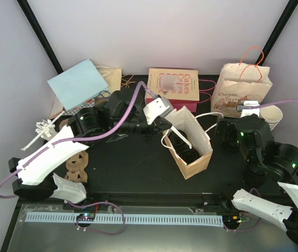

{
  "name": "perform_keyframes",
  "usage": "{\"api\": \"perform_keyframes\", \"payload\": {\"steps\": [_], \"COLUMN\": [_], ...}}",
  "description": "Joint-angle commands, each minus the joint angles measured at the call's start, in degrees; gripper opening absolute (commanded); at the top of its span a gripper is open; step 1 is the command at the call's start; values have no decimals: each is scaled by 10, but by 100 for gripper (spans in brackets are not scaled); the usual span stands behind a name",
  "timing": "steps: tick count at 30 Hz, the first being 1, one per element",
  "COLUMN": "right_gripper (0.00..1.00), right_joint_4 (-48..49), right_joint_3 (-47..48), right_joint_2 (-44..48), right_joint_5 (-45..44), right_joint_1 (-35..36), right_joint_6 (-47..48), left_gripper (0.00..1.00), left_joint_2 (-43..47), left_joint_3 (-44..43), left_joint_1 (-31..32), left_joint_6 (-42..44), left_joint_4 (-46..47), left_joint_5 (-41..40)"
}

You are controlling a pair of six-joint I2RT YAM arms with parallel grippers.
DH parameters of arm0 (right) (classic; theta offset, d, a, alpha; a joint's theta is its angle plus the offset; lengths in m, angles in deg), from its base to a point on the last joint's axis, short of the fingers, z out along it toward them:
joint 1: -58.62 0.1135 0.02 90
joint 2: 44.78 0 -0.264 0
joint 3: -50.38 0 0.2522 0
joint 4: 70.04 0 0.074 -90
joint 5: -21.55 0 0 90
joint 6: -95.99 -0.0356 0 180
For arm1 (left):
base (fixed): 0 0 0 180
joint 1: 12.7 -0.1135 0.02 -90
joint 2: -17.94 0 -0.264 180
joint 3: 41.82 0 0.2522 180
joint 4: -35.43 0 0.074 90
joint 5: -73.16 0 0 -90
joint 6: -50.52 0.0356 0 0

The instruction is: Pack the takeout coffee

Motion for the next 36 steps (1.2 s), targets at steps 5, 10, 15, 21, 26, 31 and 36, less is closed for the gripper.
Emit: {"api": "perform_keyframes", "payload": {"steps": [5,10,15,21,26,31,36], "right_gripper": [100,100,100,100,100,100,100], "right_joint_4": [15,23,32,42,55,90,125], "right_joint_3": [-11,-18,-24,-33,-45,-66,-95], "right_joint_2": [3,3,5,9,13,16,17], "right_joint_5": [-4,-3,-2,2,12,32,57], "right_joint_1": [-3,-3,-3,-3,-3,-3,-3], "right_joint_6": [2,5,11,17,21,26,29], "left_gripper": [87,99,99,99,99,99,99], "left_joint_2": [-46,-21,14,81,86,119,175], "left_joint_3": [-47,-49,-69,-55,-48,73,198], "left_joint_1": [14,9,-45,-244,-427,-599,-709], "left_joint_6": [20,-3,-59,-137,-132,-143,-126], "left_joint_4": [-33,-16,-42,-123,-220,-182,-87], "left_joint_5": [14,-20,-54,-85,-137,-153,-139]}}
